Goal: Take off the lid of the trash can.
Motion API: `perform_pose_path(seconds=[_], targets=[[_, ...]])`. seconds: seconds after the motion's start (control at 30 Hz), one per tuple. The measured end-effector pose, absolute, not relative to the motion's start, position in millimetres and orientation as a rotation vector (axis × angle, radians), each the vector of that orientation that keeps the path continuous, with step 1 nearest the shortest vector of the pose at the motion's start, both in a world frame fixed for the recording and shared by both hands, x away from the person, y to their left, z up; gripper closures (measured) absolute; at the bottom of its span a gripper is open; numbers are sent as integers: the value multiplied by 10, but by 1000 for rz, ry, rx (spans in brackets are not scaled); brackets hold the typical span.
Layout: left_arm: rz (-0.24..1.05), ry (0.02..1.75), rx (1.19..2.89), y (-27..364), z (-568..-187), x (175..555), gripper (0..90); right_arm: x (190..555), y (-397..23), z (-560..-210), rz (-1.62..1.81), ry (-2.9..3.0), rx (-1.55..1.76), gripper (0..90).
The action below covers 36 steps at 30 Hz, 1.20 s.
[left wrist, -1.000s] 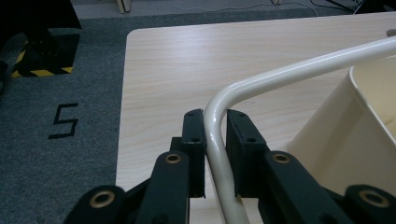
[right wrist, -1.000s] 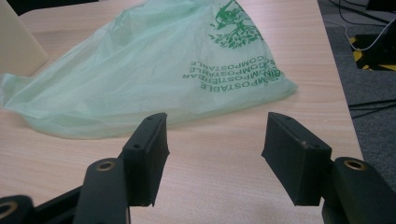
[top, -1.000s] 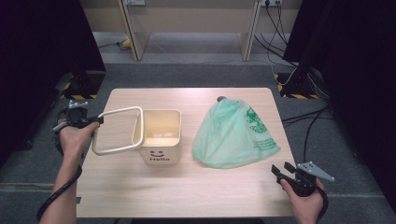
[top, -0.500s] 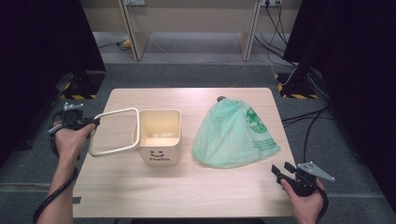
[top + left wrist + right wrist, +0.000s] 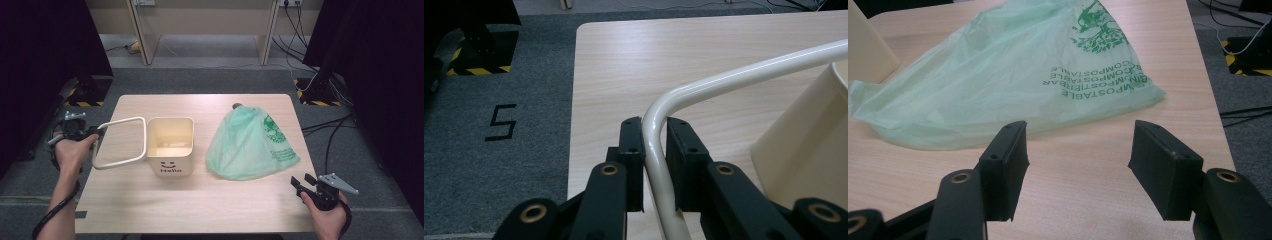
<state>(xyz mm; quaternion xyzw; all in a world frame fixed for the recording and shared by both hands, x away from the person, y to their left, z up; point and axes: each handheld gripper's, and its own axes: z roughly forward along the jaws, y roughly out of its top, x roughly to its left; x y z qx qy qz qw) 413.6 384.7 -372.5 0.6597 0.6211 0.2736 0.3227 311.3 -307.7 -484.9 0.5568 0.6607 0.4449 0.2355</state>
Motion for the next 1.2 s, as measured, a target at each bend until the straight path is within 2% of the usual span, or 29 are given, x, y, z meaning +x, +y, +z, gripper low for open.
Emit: perform_pose_path(seconds=[1.2], targets=[[714, 1664, 1720, 4024, -3845, 4064, 772, 3114, -3085, -4851, 1221, 1809, 1527, 397]])
